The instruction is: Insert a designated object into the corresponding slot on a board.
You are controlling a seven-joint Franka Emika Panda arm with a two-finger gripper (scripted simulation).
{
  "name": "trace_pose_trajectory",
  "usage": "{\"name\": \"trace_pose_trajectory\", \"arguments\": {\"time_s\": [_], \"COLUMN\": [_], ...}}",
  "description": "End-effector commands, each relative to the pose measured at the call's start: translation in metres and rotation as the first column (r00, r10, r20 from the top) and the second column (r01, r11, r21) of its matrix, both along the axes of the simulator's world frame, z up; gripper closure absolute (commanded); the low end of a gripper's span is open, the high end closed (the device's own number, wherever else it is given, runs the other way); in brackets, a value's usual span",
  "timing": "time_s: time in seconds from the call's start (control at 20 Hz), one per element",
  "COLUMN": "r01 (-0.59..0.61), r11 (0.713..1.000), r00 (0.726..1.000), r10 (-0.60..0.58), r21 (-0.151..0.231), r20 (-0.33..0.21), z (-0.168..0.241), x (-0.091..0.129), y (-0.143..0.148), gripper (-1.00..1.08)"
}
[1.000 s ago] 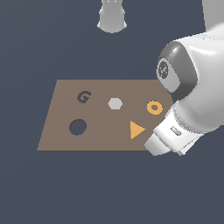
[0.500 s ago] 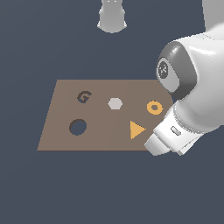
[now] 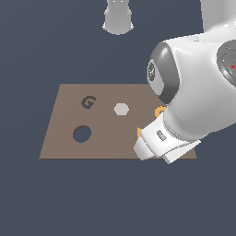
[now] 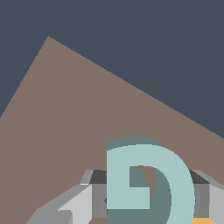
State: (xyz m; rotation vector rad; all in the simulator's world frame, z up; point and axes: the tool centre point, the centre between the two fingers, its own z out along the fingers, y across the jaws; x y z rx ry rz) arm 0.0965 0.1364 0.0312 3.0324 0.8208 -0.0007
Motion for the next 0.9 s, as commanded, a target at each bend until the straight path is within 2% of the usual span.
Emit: {"name": "trace_pose_trajectory", "arguments": {"time_s": [0.0,0.25,0.45,0.6,0.85], "r01": [0.068,0.224,0.359,0.464,0.626], "r11": [0.998,0.975,0.933,0.886,0.78], "r00": [0.998,0.975,0.933,0.886,0.78], "r10": [-0.068,-0.224,-0.359,-0.464,-0.626], "r21": [0.0,0.0,0.0,-0.001,-0.001], "r20": [0.001,0.001,0.001,0.001,0.001], "z": [0.001,0.002,0.004,0.005,0.006], "x": [-0.001,-0.009,-0.023,-0.039,-0.073], "y": [-0.021,-0.068,-0.109,-0.14,-0.187], "gripper": [1.08,1.08,1.08,1.08,1.08]}}
